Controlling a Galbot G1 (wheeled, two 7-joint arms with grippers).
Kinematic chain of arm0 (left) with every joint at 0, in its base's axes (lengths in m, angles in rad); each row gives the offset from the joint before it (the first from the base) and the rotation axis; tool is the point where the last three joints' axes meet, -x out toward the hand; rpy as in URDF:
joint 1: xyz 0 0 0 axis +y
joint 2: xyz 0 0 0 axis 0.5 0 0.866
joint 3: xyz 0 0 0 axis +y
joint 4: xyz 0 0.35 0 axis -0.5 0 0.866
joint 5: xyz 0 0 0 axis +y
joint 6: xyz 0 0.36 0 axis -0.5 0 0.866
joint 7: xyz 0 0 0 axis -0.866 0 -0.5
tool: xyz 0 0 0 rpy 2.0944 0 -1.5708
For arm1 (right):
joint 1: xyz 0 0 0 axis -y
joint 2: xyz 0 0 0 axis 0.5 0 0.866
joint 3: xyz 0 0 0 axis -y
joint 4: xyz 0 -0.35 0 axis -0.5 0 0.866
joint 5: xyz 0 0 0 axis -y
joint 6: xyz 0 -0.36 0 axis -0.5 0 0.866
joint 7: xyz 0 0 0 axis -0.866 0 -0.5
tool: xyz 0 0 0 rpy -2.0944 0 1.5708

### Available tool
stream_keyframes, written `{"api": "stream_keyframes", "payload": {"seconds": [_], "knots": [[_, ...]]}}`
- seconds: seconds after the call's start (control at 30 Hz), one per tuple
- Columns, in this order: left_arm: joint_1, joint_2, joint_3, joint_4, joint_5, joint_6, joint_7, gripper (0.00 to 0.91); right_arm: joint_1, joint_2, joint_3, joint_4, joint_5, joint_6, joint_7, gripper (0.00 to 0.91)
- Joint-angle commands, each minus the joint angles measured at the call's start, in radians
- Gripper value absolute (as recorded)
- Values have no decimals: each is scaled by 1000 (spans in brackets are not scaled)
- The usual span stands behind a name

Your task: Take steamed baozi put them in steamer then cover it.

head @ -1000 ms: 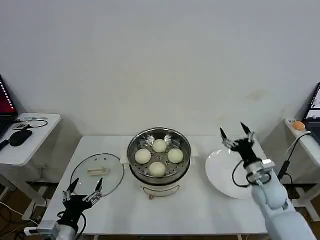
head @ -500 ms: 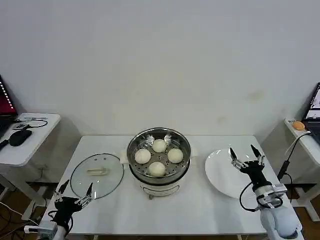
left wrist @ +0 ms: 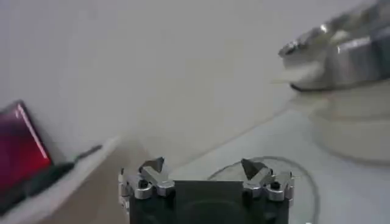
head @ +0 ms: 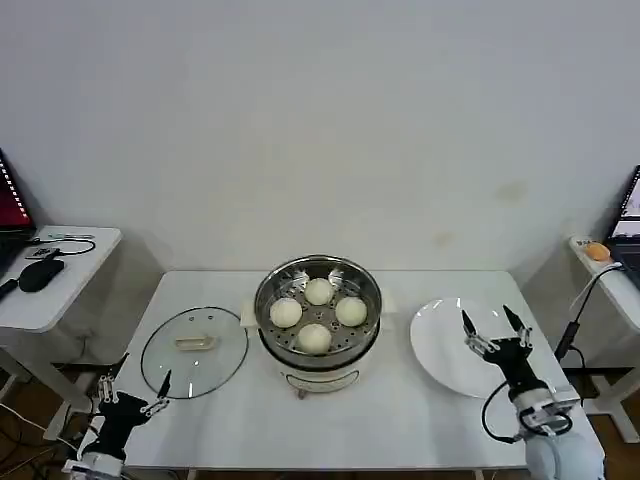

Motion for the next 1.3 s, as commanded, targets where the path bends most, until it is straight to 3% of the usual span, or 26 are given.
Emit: {"api": "stream_keyframes", "payload": {"seconds": [0.03, 0.43, 1.3], "knots": [[-61, 20, 9, 160, 471, -90, -69, 907, -24, 17, 12, 9, -3, -8, -16, 907], [-167, 13, 43, 294, 750, -130, -110, 907, -39, 22, 11, 16, -7, -4, -26, 907], [-468, 18, 178, 525, 894, -131, -99, 907, -71, 35, 31, 26, -17, 16, -49, 907]]}}
